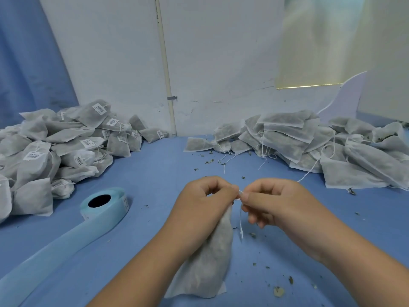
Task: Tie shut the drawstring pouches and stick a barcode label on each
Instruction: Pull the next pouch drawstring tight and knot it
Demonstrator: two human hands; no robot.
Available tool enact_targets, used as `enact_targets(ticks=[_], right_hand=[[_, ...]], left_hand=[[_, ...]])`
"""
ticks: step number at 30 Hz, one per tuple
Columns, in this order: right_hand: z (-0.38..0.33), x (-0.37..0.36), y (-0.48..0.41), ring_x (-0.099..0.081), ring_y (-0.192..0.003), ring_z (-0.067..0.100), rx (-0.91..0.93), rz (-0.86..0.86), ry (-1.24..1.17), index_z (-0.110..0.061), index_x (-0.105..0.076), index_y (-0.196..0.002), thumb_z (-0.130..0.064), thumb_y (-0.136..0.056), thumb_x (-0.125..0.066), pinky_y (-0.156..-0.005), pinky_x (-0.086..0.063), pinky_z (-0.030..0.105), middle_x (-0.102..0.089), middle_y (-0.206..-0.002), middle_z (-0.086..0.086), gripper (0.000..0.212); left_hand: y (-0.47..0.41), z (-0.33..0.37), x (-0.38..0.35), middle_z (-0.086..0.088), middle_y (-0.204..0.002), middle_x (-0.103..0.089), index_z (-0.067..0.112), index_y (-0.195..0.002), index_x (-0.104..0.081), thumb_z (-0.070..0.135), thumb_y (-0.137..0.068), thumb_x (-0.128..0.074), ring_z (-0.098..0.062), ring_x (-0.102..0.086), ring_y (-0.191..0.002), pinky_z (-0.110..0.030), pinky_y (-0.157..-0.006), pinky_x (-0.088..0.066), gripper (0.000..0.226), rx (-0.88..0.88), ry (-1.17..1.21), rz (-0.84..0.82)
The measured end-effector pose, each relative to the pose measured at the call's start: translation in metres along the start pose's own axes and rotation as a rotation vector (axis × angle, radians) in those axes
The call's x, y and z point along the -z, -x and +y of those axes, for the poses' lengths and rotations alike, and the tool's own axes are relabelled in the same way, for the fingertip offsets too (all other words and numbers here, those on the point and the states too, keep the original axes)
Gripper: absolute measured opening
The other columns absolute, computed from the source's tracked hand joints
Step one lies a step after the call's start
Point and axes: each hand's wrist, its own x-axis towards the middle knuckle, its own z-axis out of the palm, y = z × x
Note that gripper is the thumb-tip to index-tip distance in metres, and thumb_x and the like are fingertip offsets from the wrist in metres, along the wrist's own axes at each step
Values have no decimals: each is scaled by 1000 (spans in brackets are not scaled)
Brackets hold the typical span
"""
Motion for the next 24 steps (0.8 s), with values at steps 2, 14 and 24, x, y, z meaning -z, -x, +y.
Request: enact_targets(ticks=[2,14,24], right_hand=[[-1,0,1,-59,-56,15,-12,7,13,-17,-71,-66,-18,-78,-69,-54,-45,25,-65,-64,2,13],[-4,-3,2,-61,-61,15,-53,77,-168,-18,-69,-64,-14,-73,-66,-54,-45,24,-69,-73,3,10],[-3,-4,2,-57,-54,13,-30,157,-55,-16,-66,-65,-8,-70,-66,-54,-45,23,-64,-61,3,10]], left_hand=[[0,0,0,16,-64,-63,24,-66,-69,30,-84,-65,-5,-57,-62,-25,-70,-42,19,-1,-19,15],[3,3,-4,15,-56,-56,25,-60,-65,31,-82,-67,-10,-53,-60,-30,-68,-42,23,29,7,4],[3,3,-3,14,-55,-57,24,-60,-64,29,-84,-66,-10,-54,-60,-30,-69,-42,24,3,-2,0]])
